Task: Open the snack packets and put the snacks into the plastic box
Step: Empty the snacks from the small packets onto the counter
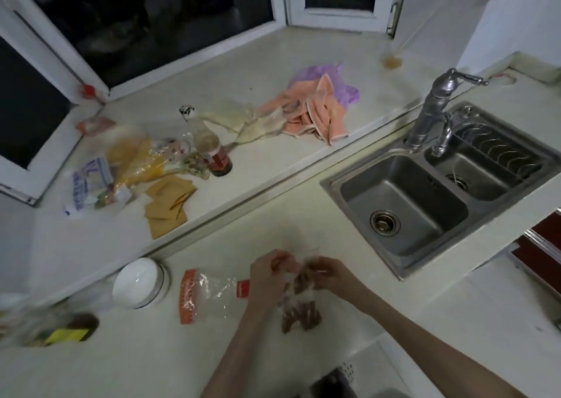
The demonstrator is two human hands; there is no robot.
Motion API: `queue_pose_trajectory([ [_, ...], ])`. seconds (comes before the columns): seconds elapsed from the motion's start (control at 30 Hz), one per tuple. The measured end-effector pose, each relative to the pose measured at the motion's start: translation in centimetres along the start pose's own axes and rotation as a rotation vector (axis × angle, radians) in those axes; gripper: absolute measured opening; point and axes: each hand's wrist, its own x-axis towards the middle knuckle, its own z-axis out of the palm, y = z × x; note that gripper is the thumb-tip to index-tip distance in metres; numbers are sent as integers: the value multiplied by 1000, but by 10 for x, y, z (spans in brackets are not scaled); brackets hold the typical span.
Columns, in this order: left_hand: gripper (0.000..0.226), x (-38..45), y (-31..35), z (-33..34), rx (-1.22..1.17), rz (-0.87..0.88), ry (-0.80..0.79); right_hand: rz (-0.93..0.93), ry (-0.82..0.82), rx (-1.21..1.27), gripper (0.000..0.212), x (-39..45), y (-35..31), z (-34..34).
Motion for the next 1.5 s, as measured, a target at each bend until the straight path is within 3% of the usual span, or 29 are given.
queue_pose_trajectory([
  [0.1, 27, -7, -26, 14, -90, -146, 23, 122, -3, -60, 9, 3, 29, 1],
  [0.2, 25, -13, -54, 21, -110, -242, 44, 257, 122, -25, 7, 11, 49, -6],
  [0.3, 37, -16, -78, 21, -57, -276, 35, 374, 250, 26, 12, 27, 60, -19],
  [0.43, 31, -15, -100, 24, 45, -311, 8, 430, 204, 53, 15, 43, 62, -31],
  [0.6, 34, -10, -112, 40, 155, -306, -36, 603, 182, -303, 26, 39, 82, -32],
  [0.73, 44, -3, -117, 54, 213, -337, -87, 413, 195, -550, 27, 25, 97, -18],
  [0.87, 49, 3, -120, 64, 251, -357, -114, 224, -72, -524, 37, 31, 98, -1],
  [1.0, 35, 6, -119, 67, 355, -380, -100, 275, -156, -482, 48, 41, 96, 13],
  [1.1, 22, 6, -117, 64, 521, -365, -105, 275, -190, -513, 39, 41, 95, 19],
  [1.2, 16, 7, -114, 60, 609, -293, -124, 203, -154, -591, 22, 39, 92, 27],
  [1.5, 23, 8, -101, 44, 672, 141, -271, 108, 46, -572, 16, 14, 67, 27],
])
